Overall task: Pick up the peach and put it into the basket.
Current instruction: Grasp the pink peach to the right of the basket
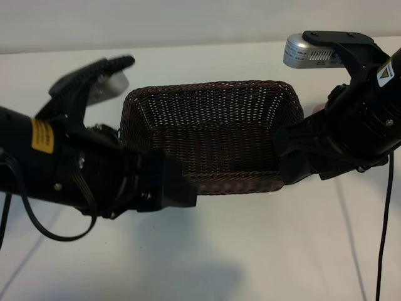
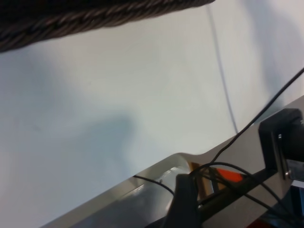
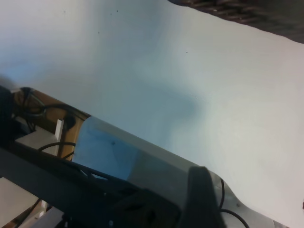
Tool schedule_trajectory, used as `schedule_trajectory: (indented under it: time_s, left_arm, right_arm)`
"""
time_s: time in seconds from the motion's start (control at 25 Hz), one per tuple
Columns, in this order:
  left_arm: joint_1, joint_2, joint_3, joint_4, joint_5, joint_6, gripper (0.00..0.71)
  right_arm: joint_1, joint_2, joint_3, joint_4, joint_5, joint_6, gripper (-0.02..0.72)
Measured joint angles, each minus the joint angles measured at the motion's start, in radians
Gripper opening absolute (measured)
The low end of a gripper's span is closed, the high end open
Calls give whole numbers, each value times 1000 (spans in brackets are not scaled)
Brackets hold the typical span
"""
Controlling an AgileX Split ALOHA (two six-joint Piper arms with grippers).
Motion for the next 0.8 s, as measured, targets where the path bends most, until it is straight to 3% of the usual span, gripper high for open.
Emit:
schedule_trajectory:
  time_s: [0.8]
  left_arm:
    - [-3,-32,9,-34,-42,-46,584]
  right_arm:
    - [0,0,0,0,0,0,496]
